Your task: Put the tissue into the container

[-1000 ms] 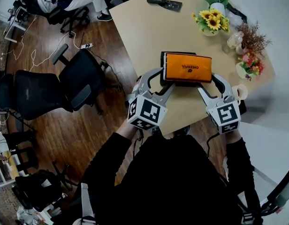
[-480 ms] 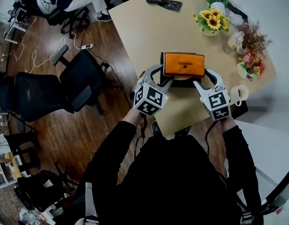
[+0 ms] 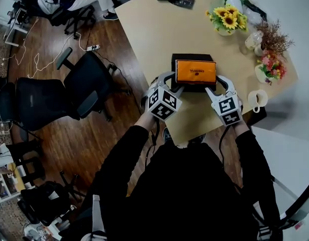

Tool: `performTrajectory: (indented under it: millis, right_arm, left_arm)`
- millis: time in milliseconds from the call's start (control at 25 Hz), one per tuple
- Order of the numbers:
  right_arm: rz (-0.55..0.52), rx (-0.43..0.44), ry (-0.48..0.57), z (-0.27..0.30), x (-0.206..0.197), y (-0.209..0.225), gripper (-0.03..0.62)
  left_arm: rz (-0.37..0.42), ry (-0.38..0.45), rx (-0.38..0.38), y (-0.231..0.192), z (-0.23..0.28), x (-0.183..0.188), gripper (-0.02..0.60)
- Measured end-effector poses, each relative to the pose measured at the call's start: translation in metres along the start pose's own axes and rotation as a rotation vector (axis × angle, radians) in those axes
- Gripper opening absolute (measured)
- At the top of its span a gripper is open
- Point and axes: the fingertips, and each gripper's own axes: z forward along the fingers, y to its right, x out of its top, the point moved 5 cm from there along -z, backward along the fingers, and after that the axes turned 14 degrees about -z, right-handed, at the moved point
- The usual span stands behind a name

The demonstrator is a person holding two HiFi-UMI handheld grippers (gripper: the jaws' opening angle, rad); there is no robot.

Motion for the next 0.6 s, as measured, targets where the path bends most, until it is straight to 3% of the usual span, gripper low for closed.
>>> performTrajectory:
  millis: [600]
  right_arm:
    - [-0.014, 0.061, -0.087, 0.025, -0.025, -0.008, 0.207]
  left_arm:
    - [0.053, -0.12, -0.048, -0.006, 0.025, -0.021, 0.172]
